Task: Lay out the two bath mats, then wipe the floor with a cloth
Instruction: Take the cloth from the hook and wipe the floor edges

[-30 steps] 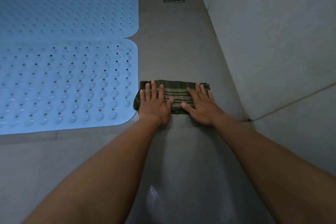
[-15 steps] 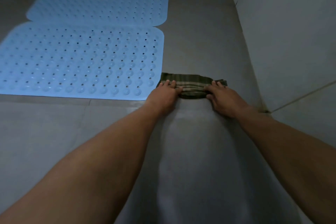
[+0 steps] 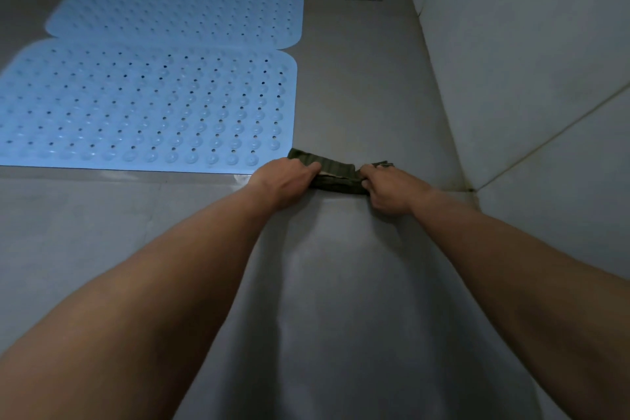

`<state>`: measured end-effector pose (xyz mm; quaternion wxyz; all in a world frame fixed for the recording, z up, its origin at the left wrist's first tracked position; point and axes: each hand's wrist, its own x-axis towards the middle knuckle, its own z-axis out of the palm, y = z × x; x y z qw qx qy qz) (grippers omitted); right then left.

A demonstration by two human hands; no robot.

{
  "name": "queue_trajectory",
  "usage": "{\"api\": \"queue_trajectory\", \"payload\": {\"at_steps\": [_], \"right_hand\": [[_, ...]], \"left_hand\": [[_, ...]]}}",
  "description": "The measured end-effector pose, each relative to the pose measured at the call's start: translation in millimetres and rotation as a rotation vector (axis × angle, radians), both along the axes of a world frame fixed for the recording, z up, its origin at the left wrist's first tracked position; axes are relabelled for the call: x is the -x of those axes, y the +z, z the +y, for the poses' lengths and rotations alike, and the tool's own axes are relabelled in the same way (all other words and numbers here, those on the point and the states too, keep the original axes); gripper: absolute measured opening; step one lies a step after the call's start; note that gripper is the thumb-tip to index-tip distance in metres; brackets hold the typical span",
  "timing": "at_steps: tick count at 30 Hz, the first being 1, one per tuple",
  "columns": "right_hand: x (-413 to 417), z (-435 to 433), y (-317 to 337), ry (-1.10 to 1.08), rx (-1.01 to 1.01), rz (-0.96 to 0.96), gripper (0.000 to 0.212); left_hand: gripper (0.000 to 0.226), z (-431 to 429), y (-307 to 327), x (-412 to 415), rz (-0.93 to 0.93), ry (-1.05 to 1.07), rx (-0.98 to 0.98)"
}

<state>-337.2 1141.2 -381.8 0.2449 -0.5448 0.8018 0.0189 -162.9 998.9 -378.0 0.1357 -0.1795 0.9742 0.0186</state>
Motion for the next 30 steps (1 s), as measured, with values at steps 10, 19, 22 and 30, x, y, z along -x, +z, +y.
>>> {"api": "queue_trajectory", "payload": {"at_steps": [10,19,22,30], "right_hand": [[-33,13,-3,0.037,0.093,0.163,0.031],[-41,1,-30,-0.180,0.199,0.084,0.035],[-47,10,-45,-0.159,0.160,0.107,0.044],[-82,6,-46,-0.128,0.073,0.188,0.067]], "left_hand": [[0.027,16,7,-43,0.130,-0.027,0.149],[0.047,37,-62,-33,0.312,0.254,-0.155],[0.054,37,-71,-43,0.363,0.271,-0.188],[0.059,26,-62,-70,0.220,0.293,-0.163]]}}
